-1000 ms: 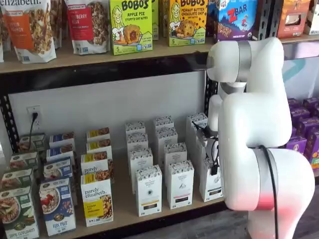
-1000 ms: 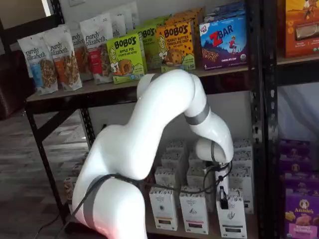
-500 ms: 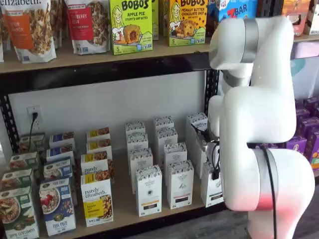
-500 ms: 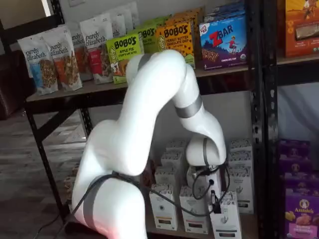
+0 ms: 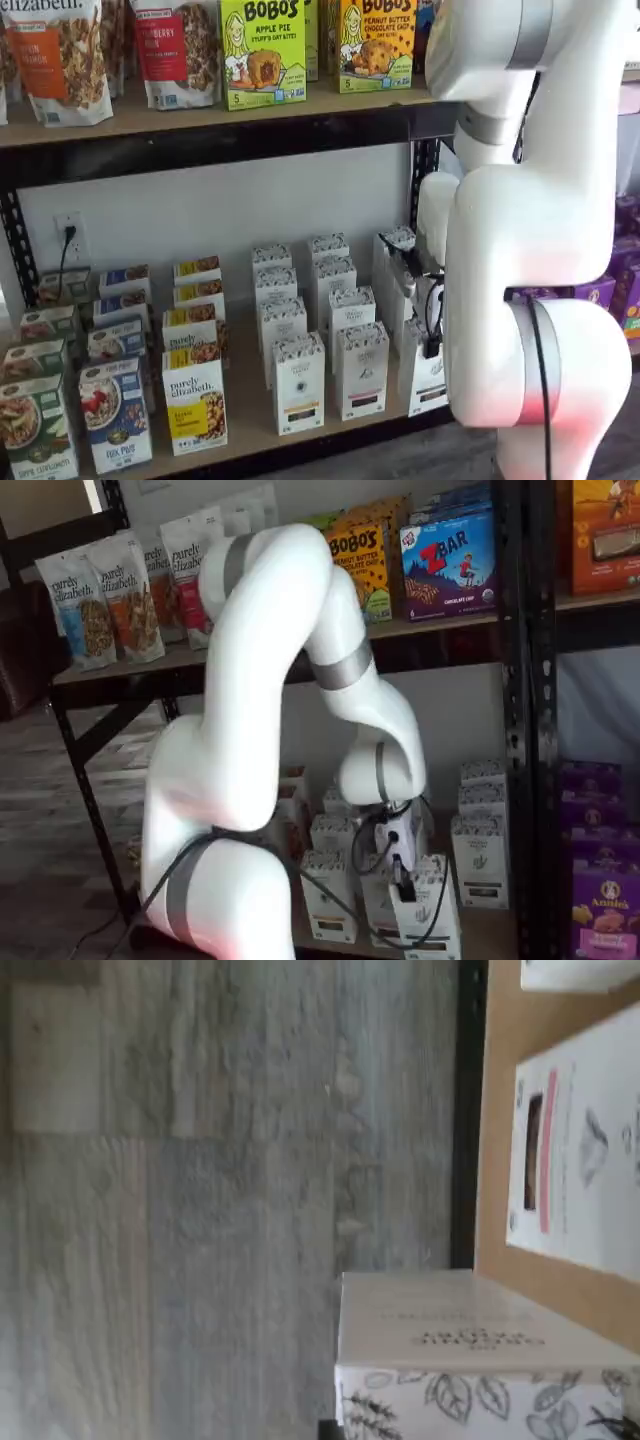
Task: Pick up the white box with a green strip in the middle, on the bottom shelf, the sixth box from the left
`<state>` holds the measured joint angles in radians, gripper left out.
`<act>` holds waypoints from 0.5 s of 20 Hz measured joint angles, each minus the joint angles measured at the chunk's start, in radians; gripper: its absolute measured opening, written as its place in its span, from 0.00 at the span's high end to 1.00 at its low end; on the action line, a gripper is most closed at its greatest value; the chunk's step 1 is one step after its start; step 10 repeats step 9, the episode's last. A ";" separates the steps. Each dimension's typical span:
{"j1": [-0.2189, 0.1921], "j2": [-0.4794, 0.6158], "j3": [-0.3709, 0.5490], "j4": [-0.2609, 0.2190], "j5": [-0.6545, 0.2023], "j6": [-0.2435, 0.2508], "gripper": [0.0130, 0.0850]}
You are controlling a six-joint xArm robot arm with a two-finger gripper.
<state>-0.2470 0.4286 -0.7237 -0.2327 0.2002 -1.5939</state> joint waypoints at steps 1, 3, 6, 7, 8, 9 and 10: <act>0.014 -0.037 0.026 0.042 0.015 -0.027 0.44; 0.034 -0.100 0.069 0.085 0.038 -0.048 0.44; 0.063 -0.219 0.142 0.087 0.094 -0.021 0.44; 0.073 -0.255 0.161 0.089 0.115 -0.014 0.44; 0.082 -0.288 0.177 0.096 0.136 -0.012 0.44; 0.091 -0.317 0.190 0.106 0.159 -0.012 0.44; 0.091 -0.317 0.190 0.106 0.159 -0.012 0.44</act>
